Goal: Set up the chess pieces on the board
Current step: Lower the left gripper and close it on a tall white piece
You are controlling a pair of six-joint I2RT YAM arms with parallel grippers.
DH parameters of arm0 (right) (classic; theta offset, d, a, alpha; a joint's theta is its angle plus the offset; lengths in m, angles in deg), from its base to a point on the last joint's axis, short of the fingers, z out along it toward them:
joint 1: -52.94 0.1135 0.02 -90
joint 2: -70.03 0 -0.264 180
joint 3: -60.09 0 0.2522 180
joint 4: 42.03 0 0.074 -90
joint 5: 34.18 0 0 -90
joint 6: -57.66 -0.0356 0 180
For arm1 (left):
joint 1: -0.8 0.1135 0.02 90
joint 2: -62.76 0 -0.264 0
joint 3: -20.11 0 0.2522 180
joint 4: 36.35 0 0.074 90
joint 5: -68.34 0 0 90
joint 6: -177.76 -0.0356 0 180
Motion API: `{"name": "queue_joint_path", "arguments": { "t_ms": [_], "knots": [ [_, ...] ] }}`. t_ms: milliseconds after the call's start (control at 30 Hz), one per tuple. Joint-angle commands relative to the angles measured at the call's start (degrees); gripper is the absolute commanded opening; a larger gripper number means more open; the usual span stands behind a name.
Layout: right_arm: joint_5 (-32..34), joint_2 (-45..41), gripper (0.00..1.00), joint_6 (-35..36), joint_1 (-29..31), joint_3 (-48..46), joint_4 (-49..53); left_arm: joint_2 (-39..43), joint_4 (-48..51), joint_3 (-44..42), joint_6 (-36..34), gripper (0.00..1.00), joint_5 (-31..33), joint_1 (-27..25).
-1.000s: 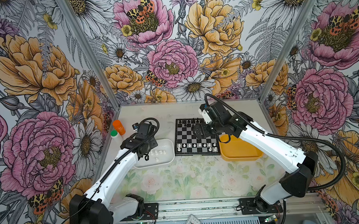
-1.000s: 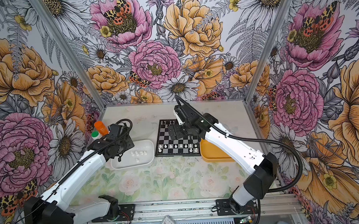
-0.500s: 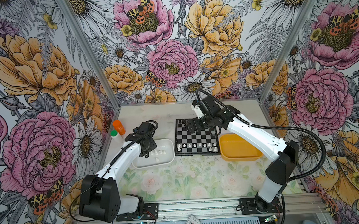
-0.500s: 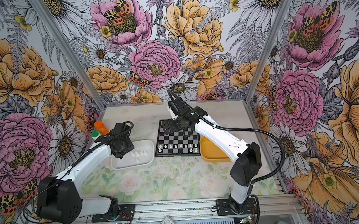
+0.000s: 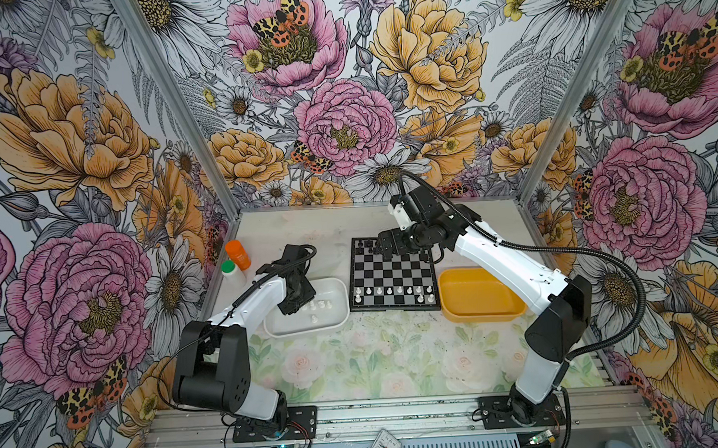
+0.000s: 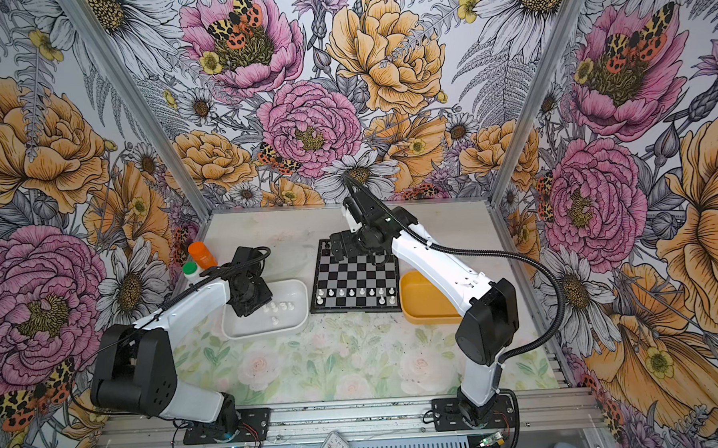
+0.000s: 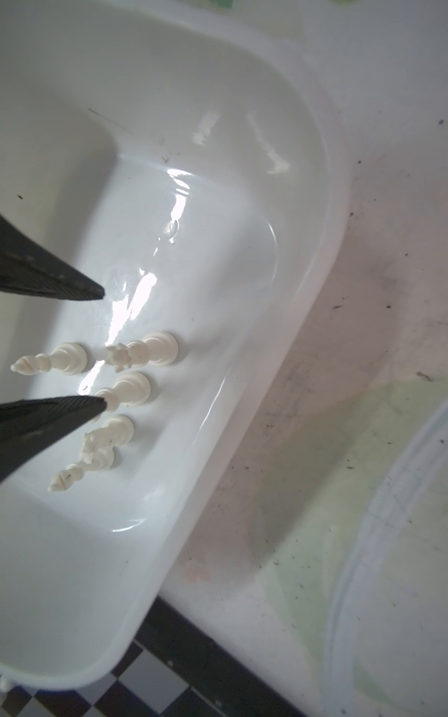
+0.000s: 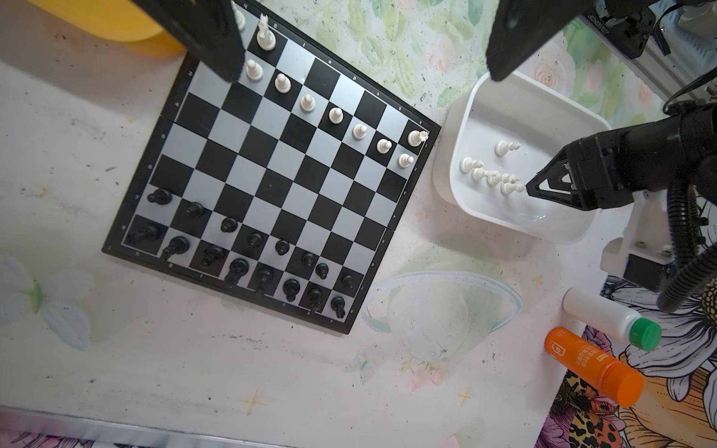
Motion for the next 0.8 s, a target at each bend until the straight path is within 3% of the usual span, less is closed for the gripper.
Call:
{"name": "queue_joint_path", "arguments": {
  "t_ms": [0,767],
  "knots": [
    [-0.3,-0.7,1.0,0.2,-0.3,0.8,-0.5,-0.1,-1.9,-0.1,0.7,0.42,-0.8,0.7],
    [1.4,-3.4,1.0,-0.5,-0.8,-2.3,-0.5,-5.5,-4.1,0.9,-1.0,0.36,-1.2,1.4]
  ]
}}
